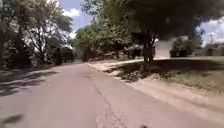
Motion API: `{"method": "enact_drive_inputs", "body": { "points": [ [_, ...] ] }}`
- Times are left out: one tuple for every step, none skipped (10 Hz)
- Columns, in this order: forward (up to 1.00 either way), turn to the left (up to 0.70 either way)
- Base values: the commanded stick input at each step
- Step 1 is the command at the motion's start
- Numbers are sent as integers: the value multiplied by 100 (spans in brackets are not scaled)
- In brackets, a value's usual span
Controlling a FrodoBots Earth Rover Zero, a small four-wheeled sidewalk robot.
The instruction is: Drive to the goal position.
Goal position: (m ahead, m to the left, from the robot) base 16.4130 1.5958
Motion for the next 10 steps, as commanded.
{"method": "enact_drive_inputs", "body": {
  "points": [
    [85, 34],
    [85, 34],
    [85, 34],
    [85, 23],
    [85, 0],
    [85, 0],
    [85, 0],
    [85, 0],
    [85, 0],
    [85, 0]
  ]
}}
